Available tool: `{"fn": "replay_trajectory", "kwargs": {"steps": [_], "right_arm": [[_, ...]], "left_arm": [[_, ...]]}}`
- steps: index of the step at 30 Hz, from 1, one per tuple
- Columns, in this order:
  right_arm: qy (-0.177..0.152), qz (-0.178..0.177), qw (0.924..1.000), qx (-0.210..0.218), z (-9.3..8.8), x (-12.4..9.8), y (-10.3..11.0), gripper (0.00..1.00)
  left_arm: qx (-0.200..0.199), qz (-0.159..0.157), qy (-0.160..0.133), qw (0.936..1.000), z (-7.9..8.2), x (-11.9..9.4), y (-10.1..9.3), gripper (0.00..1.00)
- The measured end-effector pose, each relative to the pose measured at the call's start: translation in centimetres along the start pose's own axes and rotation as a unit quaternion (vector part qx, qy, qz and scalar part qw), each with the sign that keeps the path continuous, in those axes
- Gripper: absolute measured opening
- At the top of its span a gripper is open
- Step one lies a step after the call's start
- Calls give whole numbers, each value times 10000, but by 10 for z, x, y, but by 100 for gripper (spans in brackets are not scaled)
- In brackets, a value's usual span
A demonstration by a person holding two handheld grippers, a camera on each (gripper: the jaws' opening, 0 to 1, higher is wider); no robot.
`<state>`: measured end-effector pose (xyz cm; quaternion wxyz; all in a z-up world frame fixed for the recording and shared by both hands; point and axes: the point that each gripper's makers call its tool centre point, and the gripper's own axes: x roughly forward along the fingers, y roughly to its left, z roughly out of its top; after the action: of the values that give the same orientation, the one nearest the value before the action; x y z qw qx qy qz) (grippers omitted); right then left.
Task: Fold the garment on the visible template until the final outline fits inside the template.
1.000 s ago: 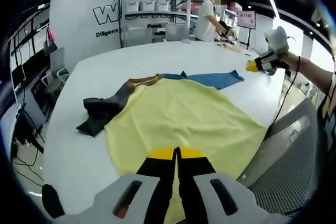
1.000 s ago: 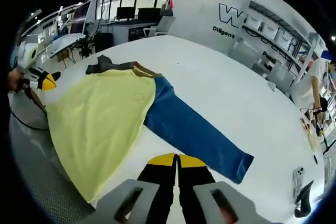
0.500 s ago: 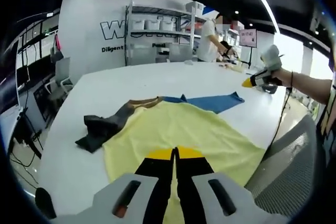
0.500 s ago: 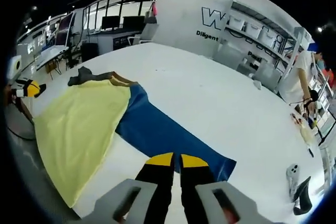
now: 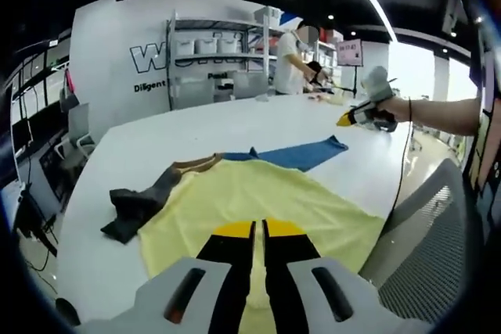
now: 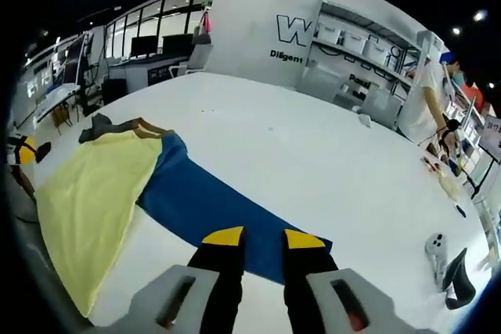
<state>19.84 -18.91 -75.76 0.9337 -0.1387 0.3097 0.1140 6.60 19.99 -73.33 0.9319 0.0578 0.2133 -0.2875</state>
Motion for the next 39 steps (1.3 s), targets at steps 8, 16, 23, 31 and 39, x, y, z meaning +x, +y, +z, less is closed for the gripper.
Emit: {"fn": "replay_trajectory", "kwargs": {"steps": [8, 16, 23, 31, 39], "right_arm": [[188, -84, 9998, 11, -17, 12, -17, 15], [563, -41, 9984, 52, -42, 31, -25, 19], [750, -1, 9964, 397, -59, 49, -34, 17], [808, 96, 9940, 737, -70, 62, -36, 11], [940, -17, 9929, 735, -77, 66, -42, 12]], "left_arm": [[21, 70, 7, 10000, -5, -1, 0, 2], [51, 183, 103, 9998, -11, -4, 3, 7], [49, 151, 130, 9998, -11, -2, -3, 9], [73, 205, 177, 9996, -13, -3, -3, 14], [-1, 287, 220, 9993, -15, -6, -1, 13]]}}
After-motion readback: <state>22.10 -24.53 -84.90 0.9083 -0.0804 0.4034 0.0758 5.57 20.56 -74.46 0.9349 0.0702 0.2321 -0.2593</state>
